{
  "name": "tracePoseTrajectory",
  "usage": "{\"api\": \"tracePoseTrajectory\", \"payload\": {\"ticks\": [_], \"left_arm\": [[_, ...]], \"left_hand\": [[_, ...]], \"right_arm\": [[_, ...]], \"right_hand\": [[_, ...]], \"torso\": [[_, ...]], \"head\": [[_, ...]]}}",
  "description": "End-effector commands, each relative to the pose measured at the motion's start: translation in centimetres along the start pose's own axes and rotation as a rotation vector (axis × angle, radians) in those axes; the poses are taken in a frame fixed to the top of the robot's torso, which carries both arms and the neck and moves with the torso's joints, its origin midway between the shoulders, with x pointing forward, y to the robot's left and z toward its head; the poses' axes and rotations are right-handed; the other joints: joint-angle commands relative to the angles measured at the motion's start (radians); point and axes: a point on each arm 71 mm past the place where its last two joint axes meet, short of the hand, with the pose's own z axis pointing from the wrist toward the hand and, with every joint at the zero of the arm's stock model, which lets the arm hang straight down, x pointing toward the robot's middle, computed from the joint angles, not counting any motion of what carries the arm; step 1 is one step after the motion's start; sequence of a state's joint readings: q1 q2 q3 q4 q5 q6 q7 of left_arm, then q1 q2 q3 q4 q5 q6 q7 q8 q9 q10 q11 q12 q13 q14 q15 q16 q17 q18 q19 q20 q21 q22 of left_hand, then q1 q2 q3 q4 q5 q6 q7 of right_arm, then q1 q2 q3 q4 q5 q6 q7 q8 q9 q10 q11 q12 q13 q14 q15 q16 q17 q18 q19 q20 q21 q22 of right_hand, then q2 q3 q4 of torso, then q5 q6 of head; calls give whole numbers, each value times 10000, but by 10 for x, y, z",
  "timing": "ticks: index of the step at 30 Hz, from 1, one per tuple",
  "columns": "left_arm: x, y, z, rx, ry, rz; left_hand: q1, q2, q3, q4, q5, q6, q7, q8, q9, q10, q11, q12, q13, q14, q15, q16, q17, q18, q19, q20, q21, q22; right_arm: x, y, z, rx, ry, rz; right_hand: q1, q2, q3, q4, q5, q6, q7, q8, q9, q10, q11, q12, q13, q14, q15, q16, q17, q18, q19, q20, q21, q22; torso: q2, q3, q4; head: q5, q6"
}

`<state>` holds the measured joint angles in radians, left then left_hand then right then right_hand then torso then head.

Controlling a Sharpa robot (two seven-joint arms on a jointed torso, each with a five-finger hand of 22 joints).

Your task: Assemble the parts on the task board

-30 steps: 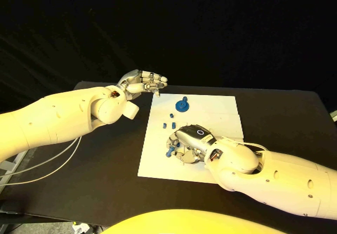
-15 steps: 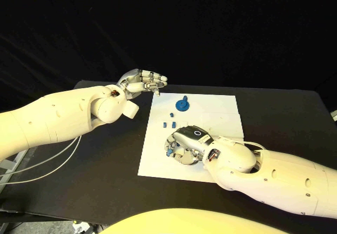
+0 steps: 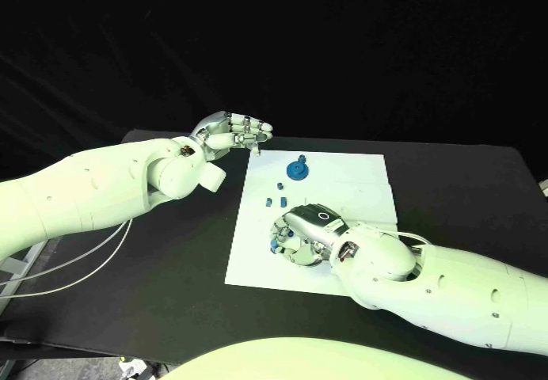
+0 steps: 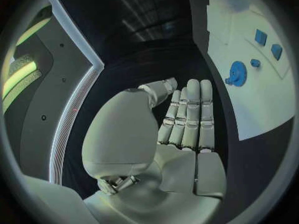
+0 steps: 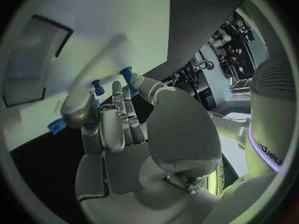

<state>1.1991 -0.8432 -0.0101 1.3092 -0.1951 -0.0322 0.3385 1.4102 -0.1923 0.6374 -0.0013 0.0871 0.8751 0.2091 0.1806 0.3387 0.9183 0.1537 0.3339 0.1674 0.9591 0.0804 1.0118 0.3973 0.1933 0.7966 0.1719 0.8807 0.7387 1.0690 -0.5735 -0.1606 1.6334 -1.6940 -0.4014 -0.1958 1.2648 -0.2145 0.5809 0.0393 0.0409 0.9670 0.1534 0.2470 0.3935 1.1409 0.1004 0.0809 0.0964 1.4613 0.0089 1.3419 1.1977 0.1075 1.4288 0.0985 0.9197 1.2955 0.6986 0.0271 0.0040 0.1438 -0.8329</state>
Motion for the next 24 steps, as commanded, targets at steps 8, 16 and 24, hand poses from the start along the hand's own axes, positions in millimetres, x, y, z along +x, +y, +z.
{"api": "tracePoseTrajectory", "payload": {"ticks": [8, 16, 24], "left_arm": [[1, -1, 0, 20, 43, -28], [-1, -1, -1, 16, 9, -16], [-3, -1, -2, 5, -45, 4]], "left_hand": [[-118, 118, -409, 67, 8, -157, 55, 199, -85, -231, 20, 160, 17, -63, 0, -165, -87, -98, -19, 41, -163, -140], [-118, 118, -409, 67, 8, -157, 55, 199, -85, -231, 20, 160, 17, -63, 0, -165, -87, -98, -19, 41, -163, -140], [-115, 119, -419, 63, 6, -163, 53, 208, -91, -239, 19, 170, 15, -66, 0, -174, -88, -98, -13, 41, -182, -153]], "right_arm": [[-5, 2, -6, -133, -567, 114], [-15, -1, -20, -196, -807, 245], [-49, -26, -50, 762, -1143, 1092]], "right_hand": [[563, -57, -1309, 325, 165, -626, -51, -600, -199, -1719, 103, 226, -179, 23, 111, -708, -919, 211, -319, 138, -1791, -205], [2528, -240, -4620, 2560, 419, -1457, -425, -1252, -396, -3212, 332, 1002, -241, -401, 286, -1399, -1946, 429, -498, 295, -3731, -1224], [2393, 40, -4557, 2533, 454, -1272, -141, -1198, -370, -2703, 148, 1735, -139, -224, 151, -1157, -1690, 374, -255, 202, -3291, -1136]], "torso": [[-1, 8, 1], [-11, -5, -14], [-27, -6, -31]], "head": [[-23, 19], [-70, 54], [-366, 221]]}}
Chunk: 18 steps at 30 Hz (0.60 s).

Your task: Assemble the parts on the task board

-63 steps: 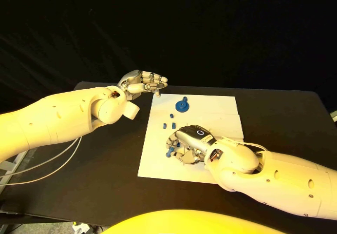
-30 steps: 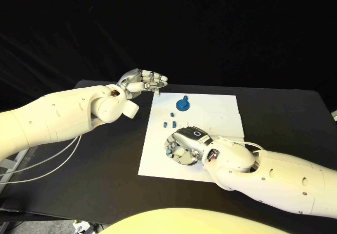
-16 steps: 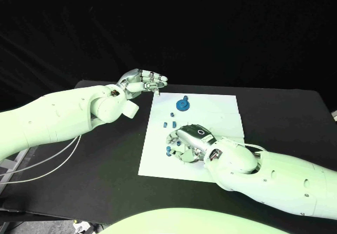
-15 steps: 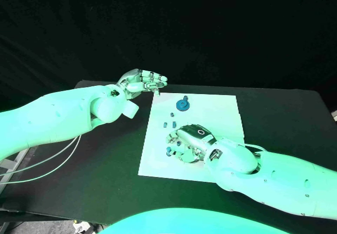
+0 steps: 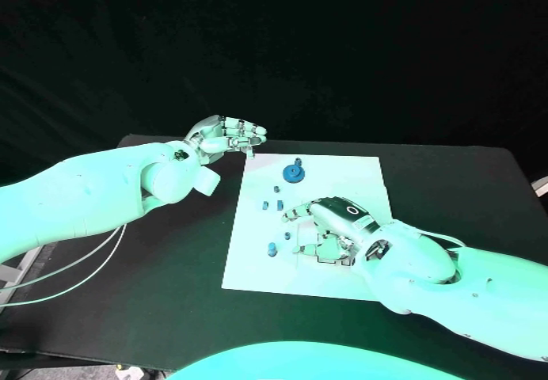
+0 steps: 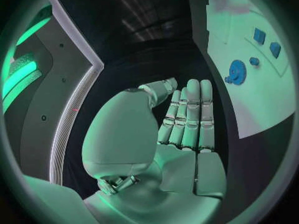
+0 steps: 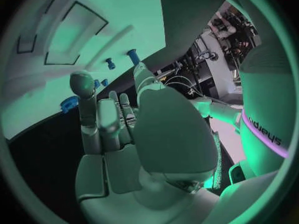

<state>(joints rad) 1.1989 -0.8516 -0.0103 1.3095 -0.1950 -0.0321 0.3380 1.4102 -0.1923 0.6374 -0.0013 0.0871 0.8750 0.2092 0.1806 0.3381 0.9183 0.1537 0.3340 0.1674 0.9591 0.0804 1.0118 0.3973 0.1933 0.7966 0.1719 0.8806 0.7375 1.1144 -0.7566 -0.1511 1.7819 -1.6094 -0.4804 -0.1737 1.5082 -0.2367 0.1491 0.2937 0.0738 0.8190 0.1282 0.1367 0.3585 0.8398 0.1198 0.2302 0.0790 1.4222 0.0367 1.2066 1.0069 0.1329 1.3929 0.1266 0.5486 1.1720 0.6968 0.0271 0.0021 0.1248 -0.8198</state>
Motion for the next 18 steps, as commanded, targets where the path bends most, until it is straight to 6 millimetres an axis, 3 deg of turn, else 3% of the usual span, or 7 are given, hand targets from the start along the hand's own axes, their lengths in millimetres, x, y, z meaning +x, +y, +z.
{"api": "tracePoseTrajectory", "payload": {"ticks": [1, 2, 7, 10, 12, 15, 18], "left_arm": [[0, -1, 0, 29, 17, -17], [0, -1, 0, 29, 8, -13], [-1, -1, 0, 30, -28, -1], [0, -1, -1, 44, -21, -6], [1, -1, -1, 55, -5, -14], [3, -1, -2, 65, 15, -28], [3, 0, -2, 63, 29, -43]], "left_hand": [[-115, 119, -419, 62, 6, -162, 53, 208, -85, -239, 20, 170, 15, -66, 0, -174, -88, -98, -13, 41, -181, -141], [-115, 119, -419, 62, 6, -162, 53, 208, -85, -239, 20, 170, 15, -66, 0, -174, -88, -98, -13, 41, -181, -141], [-115, 119, -419, 62, 6, -162, 53, 208, -85, -239, 20, 170, 15, -66, 0, -174, -88, -98, -13, 41, -181, -141], [-116, 120, -424, 63, 5, -163, 53, 213, -87, -239, 19, 175, 14, -65, 0, -177, -88, -98, -10, 41, -188, -146], [-116, 120, -424, 63, 5, -163, 53, 213, -87, -239, 19, 175, 14, -65, 0, -177, -88, -98, -10, 41, -188, -146], [-116, 120, -424, 63, 5, -163, 53, 213, -87, -239, 19, 175, 14, -65, 0, -177, -88, -98, -10, 41, -188, -146], [-116, 120, -424, 63, 5, -163, 53, 213, -87, -239, 19, 175, 14, -65, 0, -177, -88, -98, -10, 41, -188, -146]], "right_arm": [[-16, -11, -9, 558, -169, 557], [-22, -16, -13, 815, -212, 715], [-47, -48, -34, 2405, -203, 1625], [-58, -66, -49, 3384, -25, 1962], [-62, -77, -59, 4010, 159, 2142], [-66, -90, -76, 4842, 455, 2250], [-68, -97, -88, 5376, 637, 2204]], "right_hand": [[-64, 399, -114, -37, 139, 374, 300, -12, 4, 615, -133, 470, 74, 295, -199, 409, 496, 56, 240, -133, 894, 285], [-35, 535, 53, -73, 268, 623, 404, 125, 32, 1051, -177, 733, 125, 427, -241, 636, 792, -22, 386, -190, 1404, 498], [-409, 668, 347, -52, 259, 1091, 317, 401, 32, 3002, -411, 1506, 481, 661, -416, 1119, 1454, -240, 737, -323, 2965, 1181], [-762, 529, 388, -67, 314, 1360, 46, 711, 130, 4091, -741, 2537, 1417, 849, -678, 1650, 2208, -403, 963, -566, 4200, 1752], [-1300, 577, 387, -100, 395, 1236, -61, 1037, 341, 3684, -823, 4017, 3242, 892, -769, 1839, 2435, -485, 1014, -677, 4773, 2099], [-1973, 604, -70, -44, 1107, 1074, -112, 1624, 788, 4391, -865, 8034, 8263, 1016, -783, 2273, 3074, -624, 1124, -696, 5765, 2593], [-2302, 767, -403, -42, 1122, 977, -150, 1951, 1068, 4674, -887, 9114, 9746, 1064, -791, 2461, 3367, -665, 1155, -701, 6091, 2769]], "torso": [[-14, -7, -18], [-20, -6, -30], [-71, -18, -89], [-100, -24, -117], [-108, -31, -127], [-114, -25, -156], [-118, -9, -171]], "head": [[-250, 128], [-321, 165], [-605, 255], [-819, 292], [-941, 319], [-1040, 318], [-1154, 337]]}}
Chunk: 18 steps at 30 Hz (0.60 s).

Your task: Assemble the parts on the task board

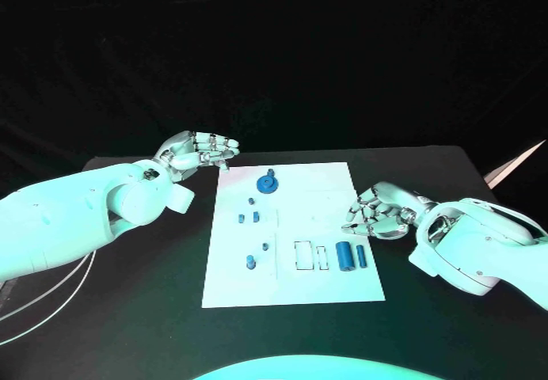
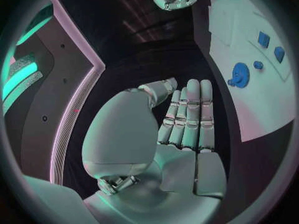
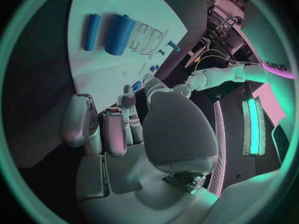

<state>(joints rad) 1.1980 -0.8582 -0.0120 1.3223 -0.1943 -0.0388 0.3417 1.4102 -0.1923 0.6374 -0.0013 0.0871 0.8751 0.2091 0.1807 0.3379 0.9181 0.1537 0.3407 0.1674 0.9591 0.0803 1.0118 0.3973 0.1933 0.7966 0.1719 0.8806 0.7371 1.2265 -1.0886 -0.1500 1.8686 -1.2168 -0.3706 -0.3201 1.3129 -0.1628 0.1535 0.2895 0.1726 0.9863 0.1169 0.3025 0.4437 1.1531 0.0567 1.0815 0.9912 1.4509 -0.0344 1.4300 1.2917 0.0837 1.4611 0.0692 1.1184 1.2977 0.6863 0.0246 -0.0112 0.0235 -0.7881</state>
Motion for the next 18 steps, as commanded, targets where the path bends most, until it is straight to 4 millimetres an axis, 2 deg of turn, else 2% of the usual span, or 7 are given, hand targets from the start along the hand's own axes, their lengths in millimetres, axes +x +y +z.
{"api": "tracePoseTrajectory", "payload": {"ticks": [1, 2, 3, 5, 11, 18], "left_arm": [[2, 0, 0, 37, 37, -41], [2, 0, 0, 34, 41, -46], [2, 0, 0, 31, 44, -50], [2, 0, -1, 25, 50, -57], [3, 1, -1, 9, 66, -78], [1, 2, -2, -15, 40, -79]], "left_hand": [[-116, 120, -424, 63, 5, -163, 53, 212, -85, -237, 20, 109, 15, -65, 0, -176, -88, -98, -10, 41, -188, -142], [-116, 120, -424, 63, 5, -163, 53, 212, -85, -237, 20, 109, 15, -65, 0, -176, -88, -98, -10, 41, -188, -142], [-116, 120, -424, 63, 5, -163, 53, 212, -85, -237, 20, 109, 15, -65, 0, -176, -88, -98, -10, 41, -188, -142], [-116, 120, -424, 63, 5, -163, 53, 212, -85, -237, 20, 109, 15, -65, 0, -176, -88, -98, -10, 41, -188, -142], [-116, 120, -424, 63, 5, -163, 53, 212, -85, -237, 20, 109, 15, -65, 0, -176, -88, -98, -10, 41, -188, -142], [-124, 126, -433, 68, 5, -158, 49, 224, -88, -234, 17, 121, 15, -61, 0, -178, -87, -98, -3, 41, -200, -151]], "right_arm": [[0, -8, -7, 476, 202, -75], [-1, -11, -9, 634, 215, -138], [-1, -14, -11, 780, 216, -200], [-1, -18, -13, 1021, 211, -304], [7, -22, -16, 1286, 275, -583], [18, -17, -14, 1187, 400, -689]], "right_hand": [[-482, 119, -613, 11, 170, -738, -72, 418, 332, 1726, -258, 1037, 1210, 818, -109, 356, 733, -209, 509, -131, 630, 1613], [-599, 133, -741, 16, 191, -721, -71, 502, 399, 1853, -281, 1283, 1533, 839, -103, 424, 850, -230, 528, -134, 767, 1668], [-723, 172, -936, 15, 404, -717, -98, 621, 504, 2013, -301, 1593, 1948, 861, -117, 501, 981, -255, 552, -144, 939, 1740], [-818, 221, -1139, 25, 451, -742, -114, 716, 598, 2072, -313, 1731, 2170, 880, -126, 569, 1099, -273, 569, -153, 1069, 1799], [-1055, 330, -1564, 36, 399, -787, -132, 858, 741, 2138, -324, 1864, 2447, 903, -131, 653, 1243, -305, 595, -156, 1278, 1893], [-1128, 384, -1792, 37, 332, -812, -138, 917, 803, 2218, -329, 1979, 2636, 923, -134, 714, 1357, -327, 615, -157, 1422, 1949]], "torso": [[-18, 20, -48], [-20, 20, -58], [-16, 15, -52], [-21, 10, -59], [-26, 13, -70], [-7, 3, -51]], "head": [[-165, 24], [-181, 24], [-194, 27], [-225, 34], [-236, 26], [-202, 1]]}}
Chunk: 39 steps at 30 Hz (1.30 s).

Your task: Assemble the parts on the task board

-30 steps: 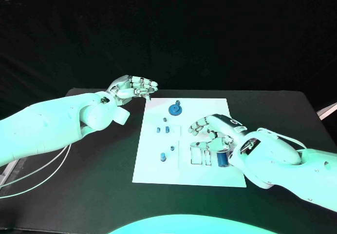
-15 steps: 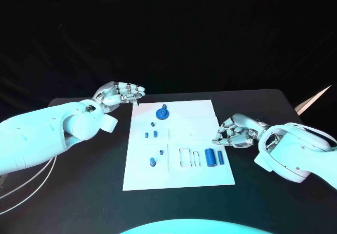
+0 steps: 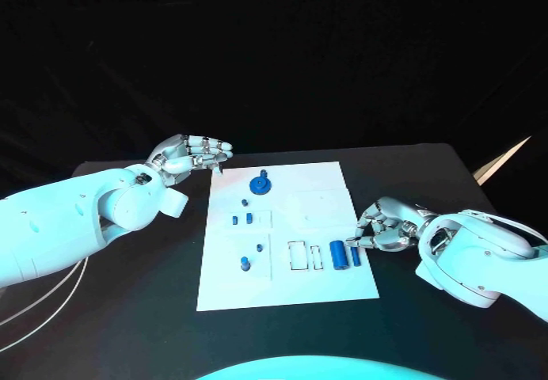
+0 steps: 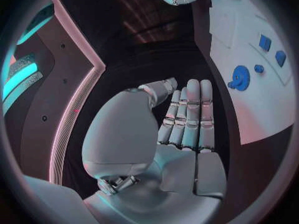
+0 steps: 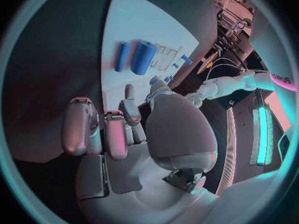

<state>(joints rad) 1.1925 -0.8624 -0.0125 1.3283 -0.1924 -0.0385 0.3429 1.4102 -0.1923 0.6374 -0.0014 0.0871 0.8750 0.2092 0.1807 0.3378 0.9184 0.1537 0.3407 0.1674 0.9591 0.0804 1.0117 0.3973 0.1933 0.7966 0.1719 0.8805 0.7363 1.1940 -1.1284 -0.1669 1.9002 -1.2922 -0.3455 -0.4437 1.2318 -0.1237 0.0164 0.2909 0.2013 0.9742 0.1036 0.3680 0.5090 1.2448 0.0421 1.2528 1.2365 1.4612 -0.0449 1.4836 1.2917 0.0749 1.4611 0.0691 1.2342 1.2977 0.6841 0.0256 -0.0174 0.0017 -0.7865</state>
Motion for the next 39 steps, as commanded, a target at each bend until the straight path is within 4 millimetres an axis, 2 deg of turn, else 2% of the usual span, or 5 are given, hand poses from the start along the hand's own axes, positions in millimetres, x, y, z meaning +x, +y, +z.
{"api": "tracePoseTrajectory", "payload": {"ticks": [1, 14, 18, 31, 39], "left_arm": [[0, 0, 0, 20, 14, -27], [-3, 0, -2, -17, -45, -10], [-3, 0, -2, -21, -36, -13], [-4, 0, -4, -46, -24, -19], [-4, 0, -4, -52, -18, -21]], "left_hand": [[-124, 126, -433, 68, 5, -158, 49, 224, -87, -237, 18, 121, 15, -61, 0, -178, -87, -98, -3, 41, -199, -143], [-124, 126, -433, 68, 5, -158, 49, 224, -87, -237, 18, 121, 15, -61, 0, -178, -87, -98, -3, 41, -199, -143], [-124, 126, -433, 68, 5, -158, 49, 224, -87, -237, 18, 121, 15, -61, 0, -178, -87, -98, -3, 41, -199, -143], [-137, 130, -444, 76, 5, -152, 47, 238, -91, -239, 16, 134, 13, -59, 0, -182, -86, -99, 4, 42, -216, -154], [-143, 131, -449, 80, 5, -153, 46, 241, -92, -240, 16, 138, 13, -60, 1, -184, -85, -99, 5, 43, -222, -158]], "right_arm": [[5, 4, 1, -98, 45, -70], [20, 8, 3, -157, 425, -200], [24, 9, 6, -141, 530, -322], [41, 12, 14, 144, 992, -605], [50, 10, 17, 406, 1320, -741]], "right_hand": [[-320, 3, -443, 24, 41, -692, -5, 269, 155, 1316, -184, 288, 213, 823, -29, 186, 1372, -244, 619, -156, 296, 1959], [-342, 65, -554, 25, 22, -681, -15, 313, 193, 1370, -190, 364, 326, 833, -32, 218, 1431, -255, 629, -157, 372, 1989], [-354, 78, -600, 25, 11, -672, -19, 331, 207, 1376, -193, 370, 345, 836, -34, 227, 1447, -257, 630, -157, 388, 1997], [-618, 212, -1356, 43, -838, -661, -54, 515, 374, 1379, -218, 312, 509, 829, -52, 236, 1458, -259, 619, -165, 410, 2056], [-736, 191, -1468, 49, -914, -629, -68, 559, 406, 1429, -228, 367, 597, 834, -58, 249, 1486, -266, 626, -169, 456, 2073]], "torso": [[15, -11, 12], [12, -10, -11], [8, -16, -2], [17, -13, -9], [11, -18, -3]], "head": [[25, -21], [99, -84], [79, -99], [107, -106], [141, -131]]}}
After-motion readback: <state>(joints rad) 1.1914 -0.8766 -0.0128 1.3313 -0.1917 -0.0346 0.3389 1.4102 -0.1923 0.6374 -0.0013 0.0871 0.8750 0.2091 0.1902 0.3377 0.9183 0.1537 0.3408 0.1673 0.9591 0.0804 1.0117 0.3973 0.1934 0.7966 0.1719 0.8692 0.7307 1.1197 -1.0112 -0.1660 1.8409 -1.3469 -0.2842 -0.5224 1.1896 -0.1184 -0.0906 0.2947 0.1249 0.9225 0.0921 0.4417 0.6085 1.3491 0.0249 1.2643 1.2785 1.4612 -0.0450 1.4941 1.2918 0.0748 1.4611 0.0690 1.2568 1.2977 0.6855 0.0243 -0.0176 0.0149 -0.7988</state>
